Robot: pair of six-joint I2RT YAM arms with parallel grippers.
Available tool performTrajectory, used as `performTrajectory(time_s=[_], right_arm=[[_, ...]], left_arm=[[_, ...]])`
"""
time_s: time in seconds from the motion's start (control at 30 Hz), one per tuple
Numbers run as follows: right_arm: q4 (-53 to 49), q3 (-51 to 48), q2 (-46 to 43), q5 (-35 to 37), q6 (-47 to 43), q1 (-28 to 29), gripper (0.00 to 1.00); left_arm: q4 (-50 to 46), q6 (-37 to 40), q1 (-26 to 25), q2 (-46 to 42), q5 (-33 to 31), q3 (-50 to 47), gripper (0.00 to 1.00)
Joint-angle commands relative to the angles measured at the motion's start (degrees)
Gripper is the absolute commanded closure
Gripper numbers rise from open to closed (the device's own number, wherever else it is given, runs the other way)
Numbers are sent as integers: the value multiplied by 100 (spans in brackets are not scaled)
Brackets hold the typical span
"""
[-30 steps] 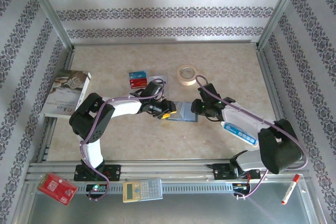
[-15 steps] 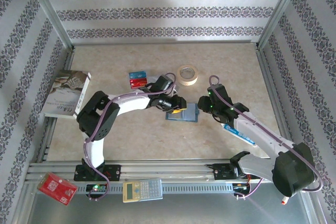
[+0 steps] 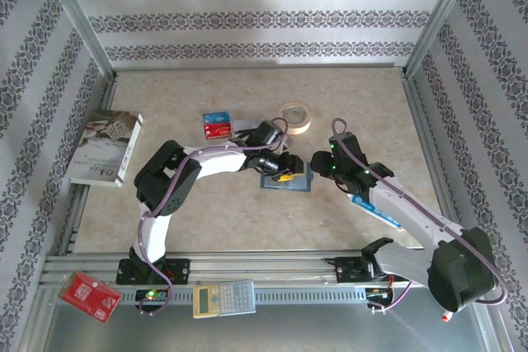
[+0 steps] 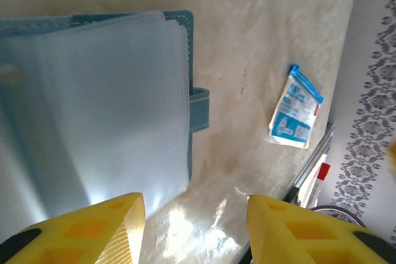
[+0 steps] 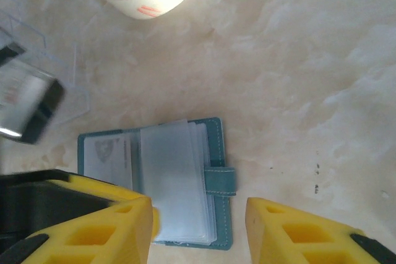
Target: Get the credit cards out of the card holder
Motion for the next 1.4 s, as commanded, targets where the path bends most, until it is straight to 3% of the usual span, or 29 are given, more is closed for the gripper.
performTrajectory(time_s=[0.0, 0.33, 0.5, 0.77, 1.0, 1.37], right_arm=[[131, 295, 284, -227, -344, 218, 51], [-743, 1757, 2387, -119, -912, 1223, 32], [-1097, 2219, 3102, 63, -811, 1335, 31], [-1383, 2479, 3922, -196, -965, 1339, 40], [-1325, 2142, 4010, -135, -998, 1209, 55], [-722, 1672, 3779, -731, -1000, 967, 57]], left_arm=[[277, -76, 444, -682, -50, -480, 50], [-115, -86, 1482, -1765, -826, -1747, 42], [-193, -50, 1597, -1977, -944, -1945, 41], [371, -462, 1440, -1740, -433, -2082, 48], [809, -813, 1079, -1413, -159, -2050, 58], [384, -672, 642, -910, -191, -1535, 60]])
